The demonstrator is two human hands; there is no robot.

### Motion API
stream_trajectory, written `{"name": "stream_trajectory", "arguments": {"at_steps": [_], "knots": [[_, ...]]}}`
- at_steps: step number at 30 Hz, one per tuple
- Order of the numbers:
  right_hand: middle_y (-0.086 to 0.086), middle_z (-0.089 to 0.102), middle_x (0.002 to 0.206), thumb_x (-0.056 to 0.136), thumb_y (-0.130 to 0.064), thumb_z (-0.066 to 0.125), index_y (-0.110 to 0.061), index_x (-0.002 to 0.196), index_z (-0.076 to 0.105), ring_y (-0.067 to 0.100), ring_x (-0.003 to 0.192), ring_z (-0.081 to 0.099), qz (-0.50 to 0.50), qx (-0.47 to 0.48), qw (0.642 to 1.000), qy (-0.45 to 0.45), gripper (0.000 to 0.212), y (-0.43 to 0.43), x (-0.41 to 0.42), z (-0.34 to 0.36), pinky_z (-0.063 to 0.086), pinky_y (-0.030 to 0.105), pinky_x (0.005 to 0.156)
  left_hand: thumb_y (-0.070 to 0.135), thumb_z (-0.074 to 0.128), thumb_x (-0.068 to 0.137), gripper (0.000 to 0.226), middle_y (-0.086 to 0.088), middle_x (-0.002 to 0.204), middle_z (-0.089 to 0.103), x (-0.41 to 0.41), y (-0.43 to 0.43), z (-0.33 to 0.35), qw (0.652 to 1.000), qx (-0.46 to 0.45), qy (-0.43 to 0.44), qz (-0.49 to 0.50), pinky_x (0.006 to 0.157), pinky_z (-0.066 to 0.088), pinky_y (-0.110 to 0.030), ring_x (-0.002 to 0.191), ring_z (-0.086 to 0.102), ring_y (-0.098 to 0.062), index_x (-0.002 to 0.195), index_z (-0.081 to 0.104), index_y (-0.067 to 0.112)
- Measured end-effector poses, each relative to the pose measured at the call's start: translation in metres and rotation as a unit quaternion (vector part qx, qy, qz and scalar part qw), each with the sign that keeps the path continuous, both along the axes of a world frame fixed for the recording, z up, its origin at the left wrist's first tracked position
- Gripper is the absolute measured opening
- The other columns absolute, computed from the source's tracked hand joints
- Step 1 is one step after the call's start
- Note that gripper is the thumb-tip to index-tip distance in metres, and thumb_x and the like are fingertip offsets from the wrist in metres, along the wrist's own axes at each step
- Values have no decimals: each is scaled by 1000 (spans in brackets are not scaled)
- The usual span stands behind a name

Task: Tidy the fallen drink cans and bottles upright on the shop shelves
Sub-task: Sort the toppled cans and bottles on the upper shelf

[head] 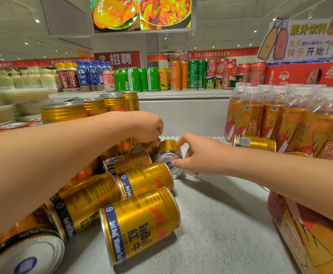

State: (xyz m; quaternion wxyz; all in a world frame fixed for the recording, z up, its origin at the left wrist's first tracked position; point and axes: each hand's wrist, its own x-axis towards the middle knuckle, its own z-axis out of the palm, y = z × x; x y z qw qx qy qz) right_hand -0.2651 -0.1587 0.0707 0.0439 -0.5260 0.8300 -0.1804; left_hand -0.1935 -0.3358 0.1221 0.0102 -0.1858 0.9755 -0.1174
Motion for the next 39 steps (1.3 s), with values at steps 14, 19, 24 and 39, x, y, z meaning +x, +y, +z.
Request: {"name": "stream_trajectory", "arguments": {"at_steps": [14,19,24,39], "knots": [[-12,59,120,86,-52,68,-34,148,33,11,107,63,29,22,999,-23,73,18,-11,15,54,34,92,37,45,104,31,2,116,67,1,6,-5,998,45,19,-30,83,46,-31,98,60,-20,125,65,25],[-13,60,124,90,-56,60,-41,133,52,9,107,62,10,15,998,65,46,53,-22,40,52,30,92,38,48,102,29,-1,121,68,2,14,1,998,43,33,-30,84,49,-32,99,60,-22,123,64,26],[-16,63,99,95,-50,53,-34,113,65,2,88,59,-98,37,970,219,27,128,-58,60,53,31,78,46,51,101,39,-3,132,62,-22,50,7,989,74,87,-95,96,50,-36,114,59,-25,134,57,26],[3,53,127,76,-83,49,-36,138,50,25,109,54,-155,187,963,118,77,149,-54,32,47,36,93,49,71,89,77,-11,140,46,-113,141,-24,978,52,27,-201,105,45,-41,125,49,-29,151,37,18]]}}
